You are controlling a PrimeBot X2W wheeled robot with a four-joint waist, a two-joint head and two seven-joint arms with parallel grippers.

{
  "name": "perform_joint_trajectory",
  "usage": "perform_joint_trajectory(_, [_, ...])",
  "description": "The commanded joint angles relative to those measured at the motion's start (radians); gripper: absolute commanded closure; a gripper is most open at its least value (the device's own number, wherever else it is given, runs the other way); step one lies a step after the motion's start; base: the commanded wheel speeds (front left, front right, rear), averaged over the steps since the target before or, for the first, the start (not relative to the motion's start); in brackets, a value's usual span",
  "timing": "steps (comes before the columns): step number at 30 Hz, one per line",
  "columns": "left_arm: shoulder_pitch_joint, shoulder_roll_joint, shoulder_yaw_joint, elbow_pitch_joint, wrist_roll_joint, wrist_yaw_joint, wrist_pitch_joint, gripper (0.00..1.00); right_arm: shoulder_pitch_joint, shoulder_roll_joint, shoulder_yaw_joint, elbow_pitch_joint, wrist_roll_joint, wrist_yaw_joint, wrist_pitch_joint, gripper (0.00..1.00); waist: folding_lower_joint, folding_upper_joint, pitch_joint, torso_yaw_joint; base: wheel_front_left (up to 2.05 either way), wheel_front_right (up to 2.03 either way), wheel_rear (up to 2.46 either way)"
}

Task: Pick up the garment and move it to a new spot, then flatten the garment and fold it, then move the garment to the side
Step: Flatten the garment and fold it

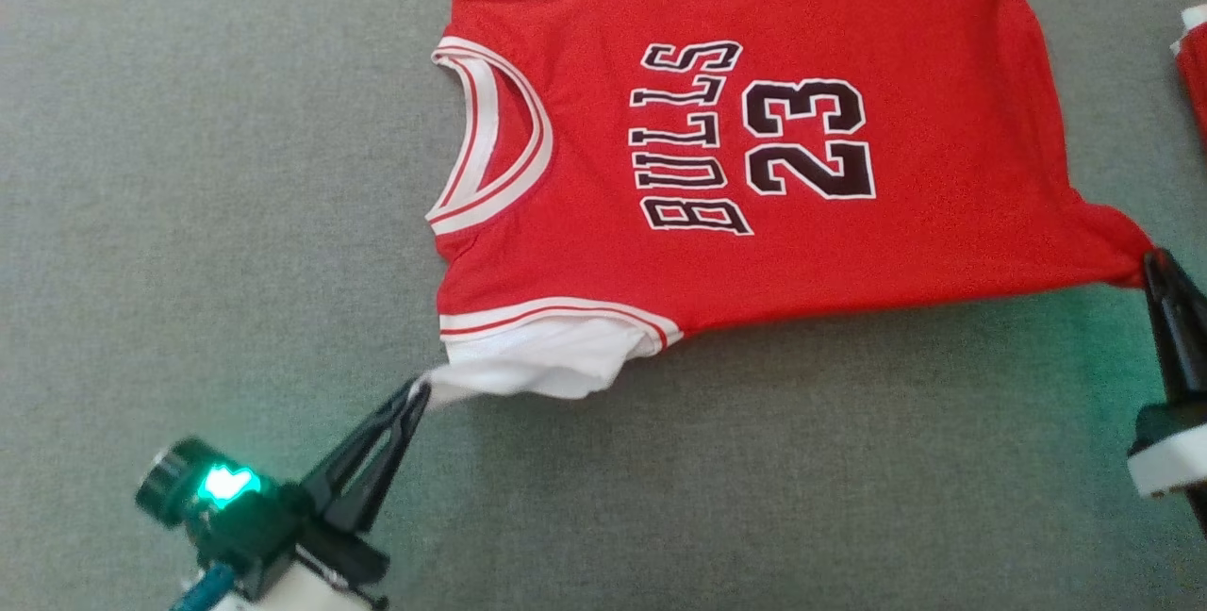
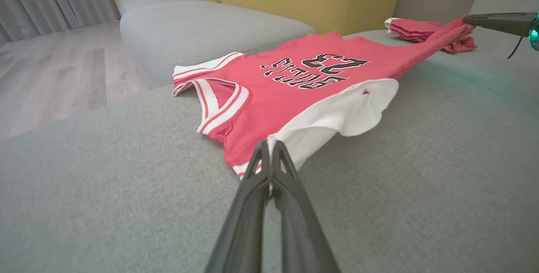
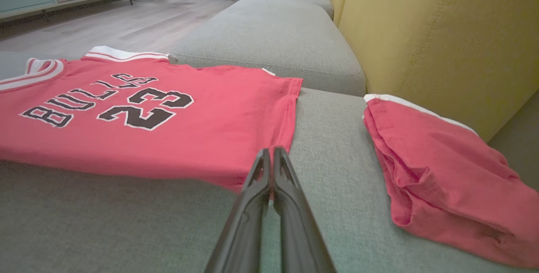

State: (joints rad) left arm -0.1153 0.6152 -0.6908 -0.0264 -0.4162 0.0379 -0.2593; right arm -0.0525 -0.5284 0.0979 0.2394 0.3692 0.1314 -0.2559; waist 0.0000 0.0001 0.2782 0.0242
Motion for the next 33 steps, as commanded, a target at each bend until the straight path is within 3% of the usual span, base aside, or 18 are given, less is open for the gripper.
perform_joint_trajectory(1, [-0.066, 0.026, 0.057, -0.025, 0.014, -0.004, -0.002, 1.0, -0.026, -0.029, 0.001, -0.021, -0.001, -0.001, -0.006, 1.0, 0.0, -0.0001, 0.012, -0.003, 0.0, 0.0, 0.0])
perform_joint_trajectory(16, [-0.594, -0.024, 0.044, 0.185, 0.224, -0.14, -0.002, 1.0, -0.313, -0.033, 0.067, 0.136, 0.021, -0.001, -0.006, 1.0, 0.0, -0.0001, 0.141, -0.01, 0.0, 0.0, 0.0])
perform_joint_trajectory(26, [-0.838, -0.062, -0.035, 0.419, 0.262, -0.166, -0.002, 1.0, -0.482, -0.023, 0.143, 0.234, 0.028, -0.001, -0.006, 1.0, 0.0, -0.0001, 0.204, -0.032, 0.0, 0.0, 0.0])
perform_joint_trajectory(27, [-0.85, -0.067, -0.038, 0.438, 0.262, -0.166, -0.002, 1.0, -0.495, -0.02, 0.148, 0.243, 0.029, -0.001, -0.006, 0.93, 0.0, -0.0001, 0.207, -0.033, 0.0, 0.0, 0.0])
perform_joint_trajectory(28, [-0.856, -0.074, -0.035, 0.454, 0.257, -0.166, -0.002, 0.75, -0.508, -0.016, 0.148, 0.249, 0.029, -0.001, -0.006, 0.0, 0.0, -0.0001, 0.209, -0.034, 0.0, 0.0, 0.0])
perform_joint_trajectory(29, [-0.857, -0.082, -0.026, 0.467, 0.248, -0.163, -0.002, 0.51, -0.518, -0.01, 0.143, 0.251, 0.027, -0.001, -0.006, 0.0, 0.0, -0.0001, 0.21, -0.035, 0.0, 0.0, 0.0])
perform_joint_trajectory(30, [-0.857, -0.082, -0.026, 0.467, 0.248, -0.163, -0.002, 0.51, -0.518, -0.01, 0.143, 0.251, 0.027, -0.001, -0.006, 0.0, 0.0, -0.0001, 0.21, -0.035, 0.0, 0.0, 0.0])
perform_joint_trajectory(31, [-0.855, -0.091, -0.016, 0.473, 0.241, -0.154, -0.002, 0.0, -0.523, -0.004, 0.138, 0.25, 0.025, -0.001, -0.006, 0.0, 0.0, -0.0001, 0.209, -0.035, 0.0, 0.0, 0.0])
perform_joint_trajectory(33, [-0.828, -0.108, 0.016, 0.476, 0.218, -0.121, -0.002, 0.0, -0.522, 0.012, 0.127, 0.242, 0.016, -0.001, -0.006, 0.0, 0.0, -0.0001, 0.203, -0.036, 0.0, 0.0, 0.0])
